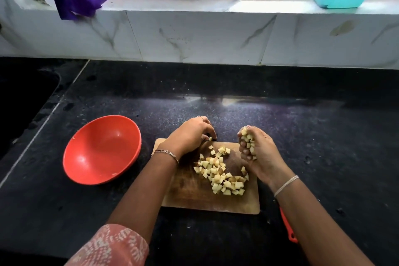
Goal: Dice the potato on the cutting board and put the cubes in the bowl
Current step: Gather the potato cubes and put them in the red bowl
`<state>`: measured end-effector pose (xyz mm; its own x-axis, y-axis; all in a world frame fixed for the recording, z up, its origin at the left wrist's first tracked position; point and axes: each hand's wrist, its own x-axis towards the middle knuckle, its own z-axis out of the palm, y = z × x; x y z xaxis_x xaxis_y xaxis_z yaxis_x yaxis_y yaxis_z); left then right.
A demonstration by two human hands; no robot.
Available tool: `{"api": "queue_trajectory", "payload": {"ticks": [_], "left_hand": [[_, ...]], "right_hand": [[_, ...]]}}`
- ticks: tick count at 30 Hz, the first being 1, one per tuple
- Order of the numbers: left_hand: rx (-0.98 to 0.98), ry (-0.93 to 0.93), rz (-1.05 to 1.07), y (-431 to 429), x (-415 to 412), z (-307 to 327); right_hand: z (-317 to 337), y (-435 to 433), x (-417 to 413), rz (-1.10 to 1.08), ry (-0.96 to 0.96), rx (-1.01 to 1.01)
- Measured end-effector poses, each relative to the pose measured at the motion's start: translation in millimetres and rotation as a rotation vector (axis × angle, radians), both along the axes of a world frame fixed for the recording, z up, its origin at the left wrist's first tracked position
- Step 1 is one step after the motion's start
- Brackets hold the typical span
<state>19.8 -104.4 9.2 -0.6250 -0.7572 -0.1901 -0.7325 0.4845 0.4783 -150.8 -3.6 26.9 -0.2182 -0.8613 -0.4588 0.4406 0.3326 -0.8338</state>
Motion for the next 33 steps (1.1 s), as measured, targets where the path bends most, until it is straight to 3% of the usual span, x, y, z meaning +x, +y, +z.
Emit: {"api": "queue_trajectory", "payload": {"ticks": [7, 19, 21, 24, 26, 33], "left_hand": [[-0.078, 0.000, 0.012, 7, -1, 1], [0.036, 0.112, 0.130, 32, 27, 5], [0.048, 0.255, 0.197, 39, 26, 10], [0.220, 0.748, 0.394, 61, 16, 27], [0.267, 0.939, 0.491, 75, 6, 34], [-0.084, 1.051, 0.718, 97, 24, 44]], "right_hand": [[-3, 0, 0, 0.050, -0.022, 0.004], [4, 4, 18, 0.175, -0.305, 0.095], [7, 4, 23, 0.192, -0.363, 0.080], [14, 3, 37, 0.171, -0.452, 0.076], [23, 1, 54, 0.160, -0.474, 0.091], [51, -9, 127, 0.176, -0.670, 0.069]]}}
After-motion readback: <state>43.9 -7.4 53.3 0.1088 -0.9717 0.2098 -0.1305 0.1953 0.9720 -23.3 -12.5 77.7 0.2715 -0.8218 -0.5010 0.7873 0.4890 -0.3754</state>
